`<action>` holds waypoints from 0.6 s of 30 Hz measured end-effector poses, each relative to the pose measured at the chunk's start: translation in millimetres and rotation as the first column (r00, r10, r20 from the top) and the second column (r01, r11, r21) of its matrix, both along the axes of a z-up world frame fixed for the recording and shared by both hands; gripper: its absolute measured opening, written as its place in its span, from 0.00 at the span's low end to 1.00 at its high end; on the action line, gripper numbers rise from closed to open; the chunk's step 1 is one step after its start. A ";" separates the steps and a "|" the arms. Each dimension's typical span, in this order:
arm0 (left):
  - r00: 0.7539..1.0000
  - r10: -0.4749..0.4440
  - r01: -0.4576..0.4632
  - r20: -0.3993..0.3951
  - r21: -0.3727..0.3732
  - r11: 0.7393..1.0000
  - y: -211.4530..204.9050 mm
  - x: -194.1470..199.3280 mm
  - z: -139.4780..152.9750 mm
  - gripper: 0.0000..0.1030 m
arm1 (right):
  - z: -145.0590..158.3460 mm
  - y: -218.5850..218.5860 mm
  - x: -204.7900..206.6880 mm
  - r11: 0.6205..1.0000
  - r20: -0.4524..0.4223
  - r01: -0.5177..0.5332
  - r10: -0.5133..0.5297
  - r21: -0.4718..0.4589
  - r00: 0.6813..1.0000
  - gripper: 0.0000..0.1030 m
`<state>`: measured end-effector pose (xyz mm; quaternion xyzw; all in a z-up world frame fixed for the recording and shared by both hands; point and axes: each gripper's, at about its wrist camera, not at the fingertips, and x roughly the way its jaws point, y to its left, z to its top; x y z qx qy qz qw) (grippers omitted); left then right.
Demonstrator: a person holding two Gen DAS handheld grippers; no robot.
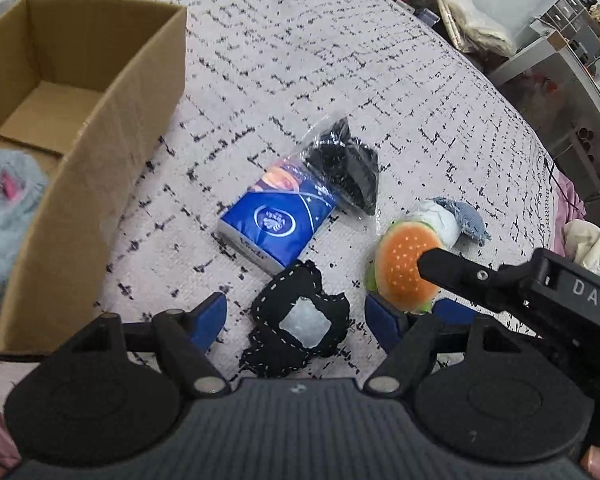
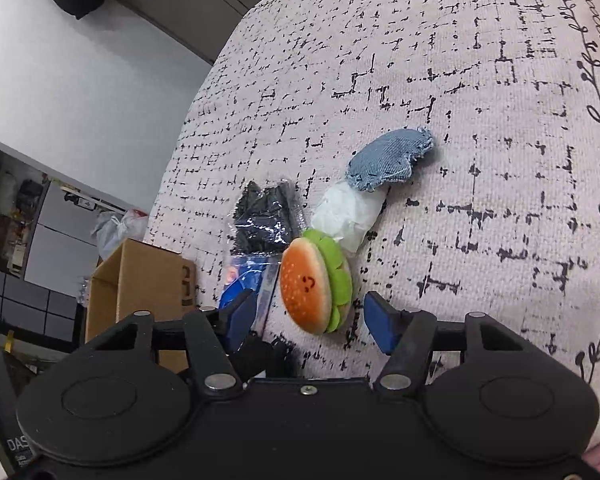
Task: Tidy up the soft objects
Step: 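Grasp the burger plush with the right tool while the left tool grasps the black lace item, then carry the burger plush and black lace item over the box with both tools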
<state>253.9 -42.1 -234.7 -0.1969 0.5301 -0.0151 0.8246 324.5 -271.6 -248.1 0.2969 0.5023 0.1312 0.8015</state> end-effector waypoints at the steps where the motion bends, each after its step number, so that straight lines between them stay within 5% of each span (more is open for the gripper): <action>1: 1.000 0.005 -0.005 -0.008 -0.013 1.000 0.2 0.9 -2.4 0.69 | -2.2 1.2 1.4 1.000 0.004 -0.007 0.007 -0.002 1.000 0.58; 5: 1.000 0.004 -0.004 -0.022 -0.012 1.000 -1.9 2.8 -8.7 0.57 | -9.5 8.4 7.3 0.999 0.009 -0.032 0.032 -0.035 0.999 0.56; 10: 1.000 0.003 -0.003 -0.011 -0.005 1.000 -1.3 2.1 -9.0 0.41 | -12.6 12.7 11.4 0.997 0.014 -0.052 0.053 -0.065 0.999 0.28; 18: 1.000 -0.002 0.003 0.026 -0.030 1.000 0.7 -6.4 5.0 0.27 | 2.6 11.6 -2.0 0.994 0.066 -0.059 0.065 -0.089 0.996 0.23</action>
